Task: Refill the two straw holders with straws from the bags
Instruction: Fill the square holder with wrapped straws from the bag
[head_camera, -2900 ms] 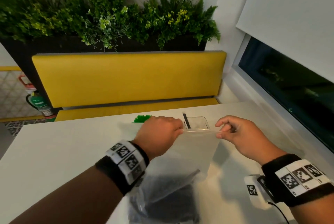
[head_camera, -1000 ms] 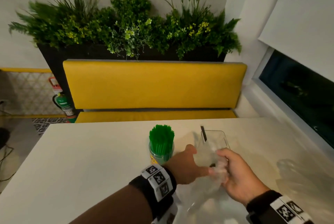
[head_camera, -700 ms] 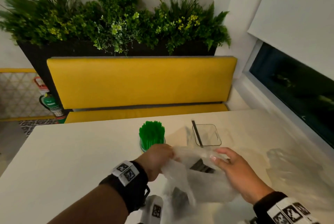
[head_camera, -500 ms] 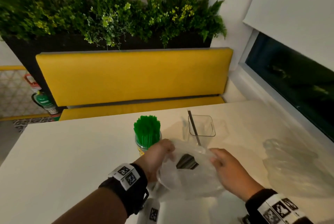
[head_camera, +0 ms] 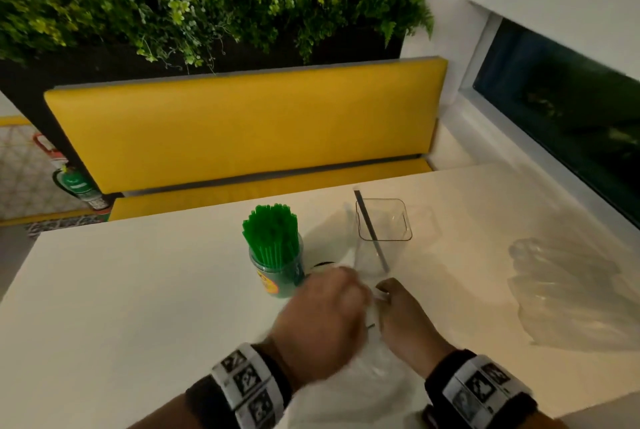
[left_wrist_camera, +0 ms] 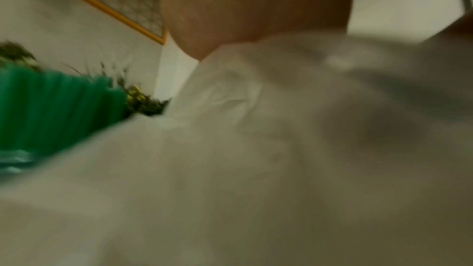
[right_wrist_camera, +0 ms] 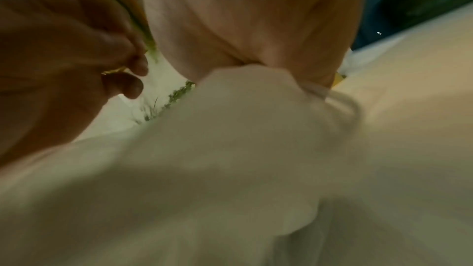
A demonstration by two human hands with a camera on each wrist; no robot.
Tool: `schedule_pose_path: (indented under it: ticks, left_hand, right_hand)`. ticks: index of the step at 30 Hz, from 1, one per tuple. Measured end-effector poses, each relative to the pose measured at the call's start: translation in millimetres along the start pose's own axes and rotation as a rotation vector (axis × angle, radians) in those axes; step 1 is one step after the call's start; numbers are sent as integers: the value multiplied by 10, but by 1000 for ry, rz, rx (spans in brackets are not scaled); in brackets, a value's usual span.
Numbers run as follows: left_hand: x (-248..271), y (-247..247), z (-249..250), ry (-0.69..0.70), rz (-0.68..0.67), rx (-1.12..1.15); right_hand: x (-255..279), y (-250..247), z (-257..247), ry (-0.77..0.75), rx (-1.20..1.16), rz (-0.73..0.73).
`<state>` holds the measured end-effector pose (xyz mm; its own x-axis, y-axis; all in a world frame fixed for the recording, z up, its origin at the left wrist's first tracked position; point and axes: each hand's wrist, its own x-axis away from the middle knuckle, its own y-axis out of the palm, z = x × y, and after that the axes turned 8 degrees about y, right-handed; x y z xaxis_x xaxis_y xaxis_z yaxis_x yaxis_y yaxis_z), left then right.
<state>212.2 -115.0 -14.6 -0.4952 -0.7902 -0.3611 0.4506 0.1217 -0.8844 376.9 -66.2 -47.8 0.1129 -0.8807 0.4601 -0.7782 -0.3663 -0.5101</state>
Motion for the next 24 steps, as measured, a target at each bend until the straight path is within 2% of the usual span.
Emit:
schedule_pose_path:
  ticks: [1, 2, 5, 6, 8, 10, 12, 16, 18, 20, 21, 22, 23, 24]
  left_hand:
    - [10, 76, 119, 135, -45, 68]
    - [20, 137, 176, 131, -148, 116]
    - [56, 373, 66, -223, -375, 109]
    - [72, 458, -15, -263, -432, 79]
    - [79, 558, -78, -251, -411, 98]
    - [62, 651, -45, -131, -409, 158]
    - [62, 682, 3, -24, -466, 166]
    - [-47, 749, -32, -120, -356, 129]
    - [-53, 804, -22, -147, -370, -19]
    - [-56, 768, 42, -196, -643, -116]
    - [-84, 806, 79, -230, -735, -116]
    - [-187, 908, 127, -267, -804, -105]
    - [-168, 988, 76, -261, -954, -34]
    - [-269, 961, 107, -277, -1320, -103]
  right_hand:
    - [-7, 13, -29, 20, -85, -17]
    - [-13, 16, -61, 55, -159, -39]
    - [-48, -25, -73, 141, -198, -55]
    - [-39, -45, -82, 169, -180, -77]
    - [-23, -42, -89, 206, -194, -143]
    - [-28, -38, -72, 194, -270, -155]
    - [-31, -56, -79, 166, -325, -139]
    - [-33, -57, -45, 177, -372, -182]
    - [-2, -20, -30, 221, -389, -245]
    - [60, 10, -54, 238, -377, -303]
    - [96, 15, -75, 221, -367, -334]
    - [123, 9, -95, 180, -340, -359]
    - [140, -10, -116, 112, -296, -370]
    - [146, -44, -136, 31, -233, -365]
